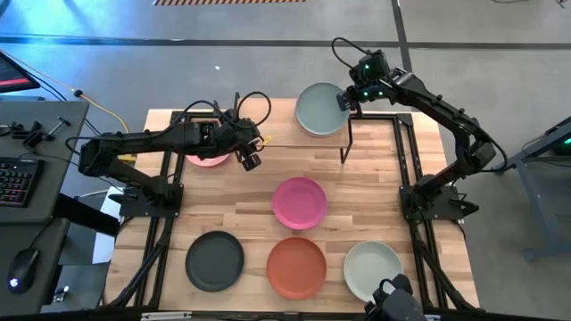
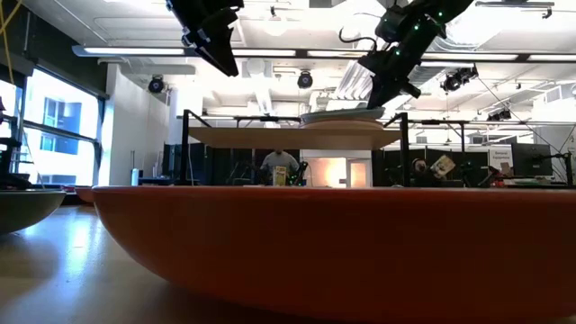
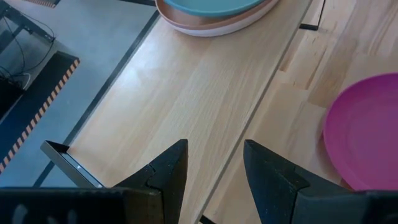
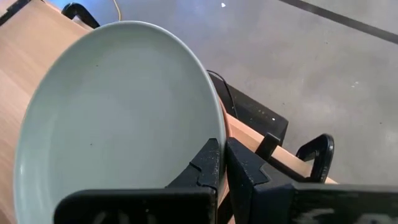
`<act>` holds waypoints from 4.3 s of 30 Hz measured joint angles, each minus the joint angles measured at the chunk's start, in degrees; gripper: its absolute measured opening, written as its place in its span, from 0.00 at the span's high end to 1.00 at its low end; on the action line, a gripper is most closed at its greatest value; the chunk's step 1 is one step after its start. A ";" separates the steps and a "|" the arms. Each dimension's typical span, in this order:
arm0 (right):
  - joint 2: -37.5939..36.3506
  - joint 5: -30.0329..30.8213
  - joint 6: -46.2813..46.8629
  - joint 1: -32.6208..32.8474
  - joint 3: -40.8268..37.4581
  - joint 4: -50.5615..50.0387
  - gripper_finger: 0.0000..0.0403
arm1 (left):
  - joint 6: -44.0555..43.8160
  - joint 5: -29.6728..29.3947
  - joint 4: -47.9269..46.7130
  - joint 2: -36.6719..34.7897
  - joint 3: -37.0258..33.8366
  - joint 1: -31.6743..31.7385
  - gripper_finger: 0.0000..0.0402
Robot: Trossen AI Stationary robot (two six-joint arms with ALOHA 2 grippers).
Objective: Place and stack plates onto a shelf
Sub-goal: Stack the gray plate on top of the brown plate on the shelf, then stack the orange plate on top of the gray plate on the shelf
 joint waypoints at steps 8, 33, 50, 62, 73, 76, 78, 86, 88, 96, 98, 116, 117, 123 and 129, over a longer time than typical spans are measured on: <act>0.00 0.00 0.30 0.15 0.00 0.47 1.00 | 1.86 -0.39 0.04 0.01 -0.02 0.00 0.63; 0.02 0.13 3.27 0.87 0.00 -0.61 1.00 | 1.55 0.45 0.04 0.01 -0.02 -0.07 0.63; 1.04 -0.42 5.23 0.87 0.00 0.74 0.94 | 1.53 0.45 0.02 0.00 -0.02 -0.07 0.63; 2.10 -1.66 4.76 0.87 0.00 0.50 0.61 | 1.53 0.45 0.02 0.00 -0.02 -0.07 0.63; -7.01 -5.68 5.81 2.77 0.00 -5.46 0.60 | 1.53 0.45 0.04 0.01 -0.02 -0.07 0.63; -8.79 -5.66 5.84 5.71 0.02 -7.64 0.60 | 1.53 0.45 0.04 0.00 -0.02 -0.07 0.63; -9.51 -5.66 5.84 8.18 0.02 -9.19 0.60 | 1.53 0.45 0.03 0.00 -0.02 -0.07 0.63; -10.27 -2.29 13.00 20.41 0.02 -16.27 0.60 | 1.53 0.45 0.02 -0.01 -0.02 -0.09 0.63; -10.27 -0.57 16.02 23.98 0.02 -17.31 0.60 | 1.53 0.45 0.02 0.00 -0.02 -0.07 0.63; -10.12 3.95 28.84 37.68 0.02 -17.68 0.60 | 1.53 0.45 0.03 -0.01 -0.02 -0.07 0.63; -9.75 6.45 31.73 41.18 0.02 -18.11 0.60 | 1.70 0.45 0.24 0.00 -0.02 -0.08 0.63; 3.31 13.01 44.53 63.37 0.02 -16.79 0.60 | -0.11 11.16 2.48 -0.01 -0.02 -0.07 0.63; 4.23 12.91 45.15 64.09 0.00 -16.84 0.60 | -0.92 14.24 2.44 -0.01 -0.02 -0.09 0.63; 8.82 12.08 46.97 67.95 0.01 -16.64 0.60 | -6.28 19.58 2.33 -0.01 -0.72 -2.45 0.63; 13.13 9.46 46.98 71.19 0.01 -15.72 0.60 | -9.68 19.46 1.99 -0.01 -1.38 -7.20 0.63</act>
